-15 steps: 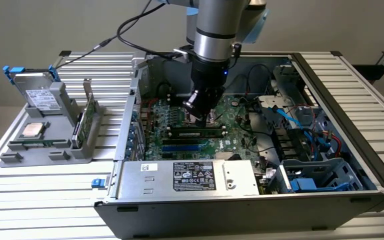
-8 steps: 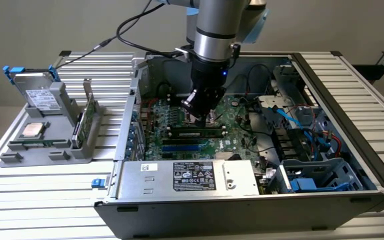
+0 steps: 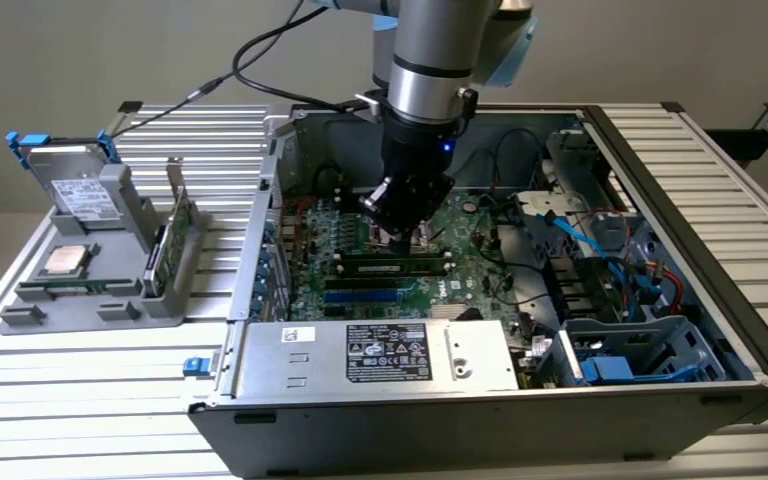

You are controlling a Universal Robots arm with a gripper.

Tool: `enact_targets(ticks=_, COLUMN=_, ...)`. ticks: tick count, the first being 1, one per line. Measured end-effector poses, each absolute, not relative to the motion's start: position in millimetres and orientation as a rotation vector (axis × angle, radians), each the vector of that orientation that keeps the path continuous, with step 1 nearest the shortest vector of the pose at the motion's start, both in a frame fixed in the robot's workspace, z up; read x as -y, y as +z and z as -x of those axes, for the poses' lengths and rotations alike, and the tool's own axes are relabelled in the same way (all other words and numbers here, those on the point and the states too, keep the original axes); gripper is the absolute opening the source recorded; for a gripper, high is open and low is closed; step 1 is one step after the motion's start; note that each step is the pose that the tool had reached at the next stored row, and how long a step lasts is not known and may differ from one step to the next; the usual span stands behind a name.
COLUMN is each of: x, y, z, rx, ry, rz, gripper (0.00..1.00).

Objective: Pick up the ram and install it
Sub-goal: 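Press down the ram until it locks into place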

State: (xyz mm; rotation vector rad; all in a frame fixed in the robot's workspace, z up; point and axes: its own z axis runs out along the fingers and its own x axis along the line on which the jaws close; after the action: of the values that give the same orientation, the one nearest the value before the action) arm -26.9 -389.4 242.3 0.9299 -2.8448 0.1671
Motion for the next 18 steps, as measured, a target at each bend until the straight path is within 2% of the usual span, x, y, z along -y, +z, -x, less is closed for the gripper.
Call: enact_targets(ticks=18, x=389.5, y=242.3, z=26.9, rx=2.944, ry=0.170, rz=-0.625, gripper=0.10)
